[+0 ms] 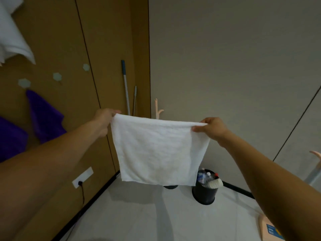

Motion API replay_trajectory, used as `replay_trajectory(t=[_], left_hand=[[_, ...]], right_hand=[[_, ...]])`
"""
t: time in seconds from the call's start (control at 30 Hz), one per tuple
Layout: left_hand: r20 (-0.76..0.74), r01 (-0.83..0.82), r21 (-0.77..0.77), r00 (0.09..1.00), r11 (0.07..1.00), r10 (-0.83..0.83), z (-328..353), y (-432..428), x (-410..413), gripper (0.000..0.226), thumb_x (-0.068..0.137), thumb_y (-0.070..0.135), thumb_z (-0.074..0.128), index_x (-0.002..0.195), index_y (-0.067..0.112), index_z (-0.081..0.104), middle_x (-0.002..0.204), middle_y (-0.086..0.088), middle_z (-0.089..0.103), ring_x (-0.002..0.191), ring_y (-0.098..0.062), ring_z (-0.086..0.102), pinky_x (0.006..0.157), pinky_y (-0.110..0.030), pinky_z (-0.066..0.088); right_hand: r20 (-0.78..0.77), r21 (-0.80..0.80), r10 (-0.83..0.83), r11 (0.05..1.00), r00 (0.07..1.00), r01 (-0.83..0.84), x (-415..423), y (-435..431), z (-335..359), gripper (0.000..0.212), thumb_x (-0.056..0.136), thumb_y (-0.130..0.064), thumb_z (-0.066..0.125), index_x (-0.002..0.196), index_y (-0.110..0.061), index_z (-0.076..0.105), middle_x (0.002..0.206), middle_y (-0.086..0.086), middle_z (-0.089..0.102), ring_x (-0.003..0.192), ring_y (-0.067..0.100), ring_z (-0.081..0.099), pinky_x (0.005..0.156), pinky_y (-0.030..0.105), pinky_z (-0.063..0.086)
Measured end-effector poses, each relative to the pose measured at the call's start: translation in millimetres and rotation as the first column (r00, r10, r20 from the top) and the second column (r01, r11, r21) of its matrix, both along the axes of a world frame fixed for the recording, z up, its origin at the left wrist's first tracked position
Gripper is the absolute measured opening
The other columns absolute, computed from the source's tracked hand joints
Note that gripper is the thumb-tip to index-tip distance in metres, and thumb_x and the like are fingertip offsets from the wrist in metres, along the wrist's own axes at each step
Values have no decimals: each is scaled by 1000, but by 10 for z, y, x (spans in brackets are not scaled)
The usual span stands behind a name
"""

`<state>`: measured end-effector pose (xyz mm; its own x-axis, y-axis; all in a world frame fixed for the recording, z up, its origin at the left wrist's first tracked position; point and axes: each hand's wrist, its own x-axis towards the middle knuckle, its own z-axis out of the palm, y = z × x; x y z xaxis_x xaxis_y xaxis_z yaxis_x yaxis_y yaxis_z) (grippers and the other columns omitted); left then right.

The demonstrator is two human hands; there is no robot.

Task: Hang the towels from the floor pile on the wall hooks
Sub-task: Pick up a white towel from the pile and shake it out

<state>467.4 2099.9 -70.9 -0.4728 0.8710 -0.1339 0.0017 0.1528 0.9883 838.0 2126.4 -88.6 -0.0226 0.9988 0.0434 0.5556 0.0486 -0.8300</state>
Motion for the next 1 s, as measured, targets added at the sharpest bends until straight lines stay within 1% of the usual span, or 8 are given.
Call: replay_trajectory(t=[0.2, 0.37, 0.5, 0.63, 0.73, 0.8, 0.93, 1.0], left_hand=[[-162, 226, -106, 957, 968, -241, 72, 108, -517, 19, 75, 7, 59, 92, 13, 65, 108, -2, 56, 96, -21, 52, 78, -31, 43], [-595, 60, -183, 788, 981, -159, 54, 268, -940, 28, 73, 19, 77, 94, 5, 64, 101, -11, 61, 93, -28, 59, 77, -38, 51], [-752, -13, -145, 652, 989, -102, 109, 376, -1279, 42, 81, 37, 67, 108, 6, 66, 109, -12, 64, 99, -30, 60, 76, -35, 49], [-757, -25, 18, 653, 1000, 30, 155, 562, -1461, 43, 82, 34, 65, 112, 3, 63, 126, -16, 53, 118, -33, 48, 94, -41, 46], [-691, -15, 200, 707, 980, 152, 198, 712, -1482, 13, 85, 22, 63, 88, 10, 58, 103, -8, 54, 97, -25, 53, 70, -25, 41], [-561, -67, 270, 800, 961, 213, 220, 845, -1525, 15, 87, 17, 61, 80, 23, 50, 81, 8, 47, 81, -14, 48, 56, -16, 35], [-404, -181, 338, 858, 924, 316, 231, 1146, -1713, 10, 89, 15, 54, 87, 21, 46, 80, 6, 47, 75, -13, 47, 54, -19, 35], [-394, -207, 327, 857, 922, 332, 260, 1309, -1781, 10, 89, 14, 49, 89, 23, 44, 82, 5, 49, 72, -12, 48, 54, -24, 34]], right_hand=[[25, 16, -40, 999, 999, 40, -570, 347, 92, 18, 74, -32, 79, 82, -20, 69, 85, 0, 66, 78, 18, 61, 75, 34, 50], [0, 59, -45, 997, 999, 44, -1100, 579, 157, 10, 75, -22, 74, 68, -25, 68, 80, -4, 67, 75, 14, 62, 72, 31, 49], [26, 101, -75, 992, 997, 72, -1518, 797, 189, 17, 77, -31, 70, 65, -19, 67, 71, -2, 64, 70, 18, 59, 64, 29, 47], [110, 247, -131, 964, 985, 100, -1954, 1026, 225, 30, 82, -39, 63, 66, -13, 60, 91, 5, 56, 93, 24, 49, 81, 36, 46], [16, 326, -62, 944, 998, 53, -2239, 1199, 293, 28, 81, -35, 60, 65, -13, 54, 78, 4, 53, 74, 22, 49, 65, 30, 43], [-62, 296, -20, 955, 998, 37, -2384, 1381, 311, 20, 86, -29, 59, 84, -9, 61, 79, 6, 60, 72, 23, 56, 63, 32, 47], [-274, 294, 73, 956, 959, 11, -2710, 1857, 313, 13, 89, -19, 57, 98, -11, 52, 89, 4, 56, 73, 13, 52, 59, 28, 44], [-348, 247, 116, 969, 930, -29, -2927, 2109, 341, 16, 92, -19, 52, 108, -15, 52, 102, 5, 57, 82, 12, 53, 70, 28, 45]])
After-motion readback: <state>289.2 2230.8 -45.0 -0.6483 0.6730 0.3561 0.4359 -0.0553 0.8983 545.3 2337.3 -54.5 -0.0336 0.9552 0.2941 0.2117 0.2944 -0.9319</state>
